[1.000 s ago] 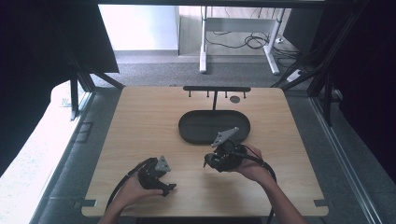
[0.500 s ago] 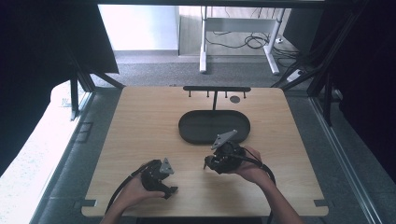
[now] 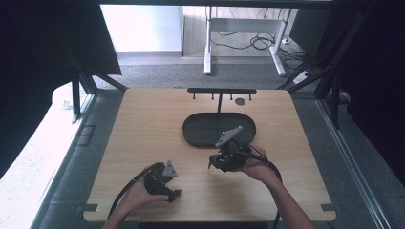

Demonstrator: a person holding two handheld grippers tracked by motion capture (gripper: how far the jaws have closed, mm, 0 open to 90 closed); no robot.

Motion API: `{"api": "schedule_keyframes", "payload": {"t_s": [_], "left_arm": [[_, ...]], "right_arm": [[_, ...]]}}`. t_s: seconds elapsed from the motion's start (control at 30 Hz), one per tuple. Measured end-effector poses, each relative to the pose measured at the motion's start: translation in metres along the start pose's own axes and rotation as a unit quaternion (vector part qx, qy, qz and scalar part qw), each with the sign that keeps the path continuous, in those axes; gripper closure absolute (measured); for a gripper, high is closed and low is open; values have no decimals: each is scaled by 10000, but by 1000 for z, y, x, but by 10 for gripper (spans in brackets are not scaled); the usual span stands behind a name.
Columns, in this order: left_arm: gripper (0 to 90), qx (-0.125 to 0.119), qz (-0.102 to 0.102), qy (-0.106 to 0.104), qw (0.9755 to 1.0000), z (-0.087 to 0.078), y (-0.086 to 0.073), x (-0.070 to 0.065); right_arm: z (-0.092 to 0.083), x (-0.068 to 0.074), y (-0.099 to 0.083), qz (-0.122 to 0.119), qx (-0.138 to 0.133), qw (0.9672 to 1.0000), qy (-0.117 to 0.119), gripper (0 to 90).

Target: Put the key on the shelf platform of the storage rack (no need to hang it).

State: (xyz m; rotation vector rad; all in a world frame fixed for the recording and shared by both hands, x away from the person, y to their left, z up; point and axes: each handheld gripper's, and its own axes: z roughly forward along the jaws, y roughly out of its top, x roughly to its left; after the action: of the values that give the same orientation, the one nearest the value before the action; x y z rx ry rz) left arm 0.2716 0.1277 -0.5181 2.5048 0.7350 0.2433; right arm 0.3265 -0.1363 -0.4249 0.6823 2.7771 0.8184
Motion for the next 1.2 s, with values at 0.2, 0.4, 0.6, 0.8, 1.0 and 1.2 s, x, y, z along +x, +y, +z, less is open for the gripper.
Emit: {"api": "schedule_keyframes", "payload": {"t_s": [0.2, 0.4, 0.6, 0.8, 1.0, 1.2], "left_arm": [[182, -23, -33, 38, 10000, -1, 0, 1], [182, -48, -54, 50, 10000, -1, 0, 1], [182, -58, -62, 53, 9999, -2, 0, 1], [182, -46, -60, 58, 10000, -2, 0, 2], [182, -63, -79, 67, 9999, -3, 0, 3], [182, -71, -80, 57, 9999, -3, 0, 3]], "right_arm": [[-3, -10, 5, 82, -24, 9999, -69, 493], [-6, -23, 8, 188, -32, 9997, -141, 493], [-6, -32, 11, 234, -44, 9996, -157, 493], [-7, -42, 17, 332, -98, 9993, -171, 494], [-4, -53, 24, 383, -87, 9990, -225, 494], [0, -64, 32, 456, -119, 9984, -300, 493]]}}
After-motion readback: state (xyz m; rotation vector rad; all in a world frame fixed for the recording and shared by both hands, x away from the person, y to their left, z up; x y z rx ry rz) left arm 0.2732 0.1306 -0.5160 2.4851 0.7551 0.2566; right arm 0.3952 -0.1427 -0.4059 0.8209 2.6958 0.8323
